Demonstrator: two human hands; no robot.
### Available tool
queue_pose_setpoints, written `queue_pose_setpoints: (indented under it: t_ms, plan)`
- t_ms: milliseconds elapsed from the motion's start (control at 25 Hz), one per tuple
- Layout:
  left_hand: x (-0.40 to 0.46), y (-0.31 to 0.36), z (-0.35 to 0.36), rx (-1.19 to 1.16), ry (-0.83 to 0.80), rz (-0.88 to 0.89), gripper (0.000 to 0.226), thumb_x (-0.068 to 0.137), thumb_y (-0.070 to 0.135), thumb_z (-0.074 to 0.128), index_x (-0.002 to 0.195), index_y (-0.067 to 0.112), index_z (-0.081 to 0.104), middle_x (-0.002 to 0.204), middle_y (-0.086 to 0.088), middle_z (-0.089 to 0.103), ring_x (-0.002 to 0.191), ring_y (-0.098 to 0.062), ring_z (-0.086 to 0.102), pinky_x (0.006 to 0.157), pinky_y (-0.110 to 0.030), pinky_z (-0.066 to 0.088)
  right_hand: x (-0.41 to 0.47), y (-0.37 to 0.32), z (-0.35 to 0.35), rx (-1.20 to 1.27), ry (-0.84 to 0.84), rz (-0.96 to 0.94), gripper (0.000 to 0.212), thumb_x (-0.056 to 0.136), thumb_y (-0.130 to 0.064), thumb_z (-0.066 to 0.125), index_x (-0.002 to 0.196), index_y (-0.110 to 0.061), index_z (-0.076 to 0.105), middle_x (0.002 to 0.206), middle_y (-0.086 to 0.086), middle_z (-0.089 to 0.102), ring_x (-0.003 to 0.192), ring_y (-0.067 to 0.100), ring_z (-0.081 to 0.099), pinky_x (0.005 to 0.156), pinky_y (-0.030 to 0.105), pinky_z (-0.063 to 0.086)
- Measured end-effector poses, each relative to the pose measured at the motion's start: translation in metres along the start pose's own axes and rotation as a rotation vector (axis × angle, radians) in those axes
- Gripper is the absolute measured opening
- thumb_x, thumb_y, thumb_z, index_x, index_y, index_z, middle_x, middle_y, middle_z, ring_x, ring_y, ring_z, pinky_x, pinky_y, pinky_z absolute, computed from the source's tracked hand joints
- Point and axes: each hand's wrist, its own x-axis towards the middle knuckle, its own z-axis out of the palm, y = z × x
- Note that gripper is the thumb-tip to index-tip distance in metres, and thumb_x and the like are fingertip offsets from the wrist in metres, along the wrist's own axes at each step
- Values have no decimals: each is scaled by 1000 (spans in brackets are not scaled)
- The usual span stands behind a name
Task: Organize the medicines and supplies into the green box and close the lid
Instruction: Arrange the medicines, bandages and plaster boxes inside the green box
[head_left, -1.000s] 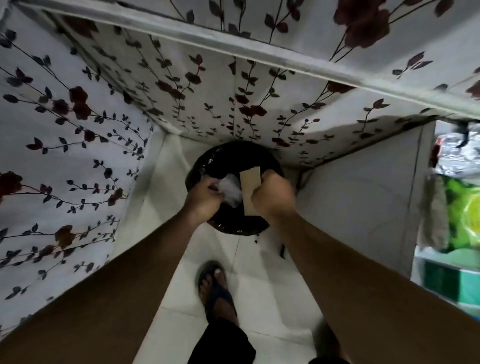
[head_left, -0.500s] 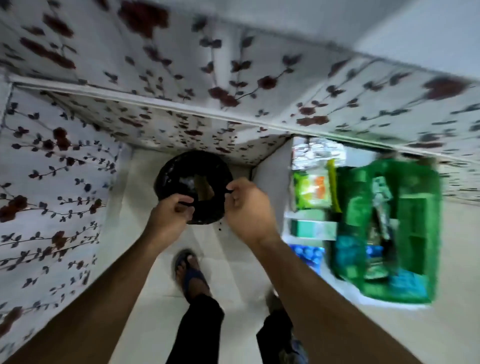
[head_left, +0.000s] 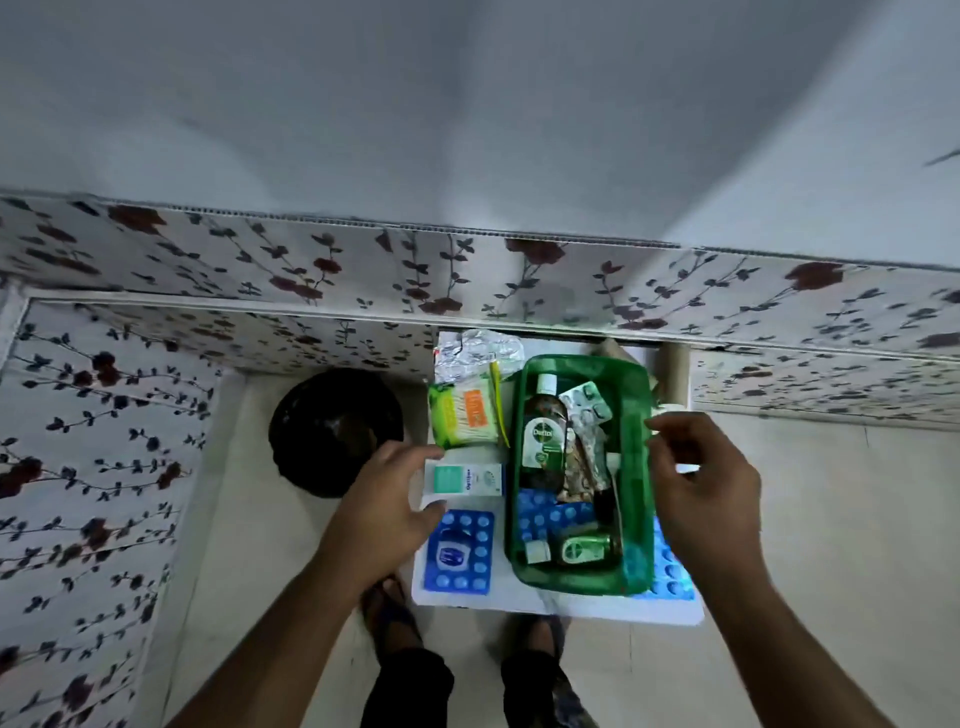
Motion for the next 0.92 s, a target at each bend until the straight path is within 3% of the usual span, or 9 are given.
queue_pose_setpoints:
  t_ms: [40,160,360,480,640,760,920]
  plan:
    - [2,1,7,53,7,32,53,73,25,77,122,31,59,113,9,52,105,-10,54,87,-31,50,8,21,-9,-49,36,52,17,87,-6,63,90,-23,66,77,-9,68,73,0,63,66,9,44]
    - [12,-1,23,225,26,84,53,72,25,79,122,26,62,114,0,56,108,-21,53,87,-38,51,28,82,-12,-172,-3,248,14,85,-20,62,98,-25,65,84,-5,69,75,15,67,72,32,51]
    - [28,1,36,418,47,188,48,69,23,82,115,19,70,104,-5,64,96,-30,55,76,-41,54,41,126,0,-299,-128,300,39,81,-38,72,115,-24,59,105,0,65,90,23,64,76,35,51]
    - [27,1,34,533,68,236,47,68,26,81,113,16,71,100,-4,65,92,-28,56,71,-37,55,45,129,5,-300,-132,310,31,83,-39,70,109,-25,62,105,0,67,90,24,65,75,37,53]
    - [22,10,27,639,61,260,46,67,41,62,102,15,73,91,0,66,87,-20,51,64,-31,52,51,127,4,-310,-149,336,27,84,-35,67,108,-23,65,102,-2,70,90,23,64,73,32,48]
    - [2,23,12,612,66,172,42,63,47,59,91,18,73,81,5,61,73,-17,57,54,-24,41,55,123,1,-332,-191,343,29,80,-35,67,105,-19,66,97,-1,70,87,24,64,70,31,47]
    - [-21,81,-19,283,259,33,30,61,39,80,80,22,65,72,11,57,53,-5,51,46,-15,36,53,115,-11,-293,-180,381,18,79,-27,66,95,-19,65,86,-4,67,76,20,61,62,29,41]
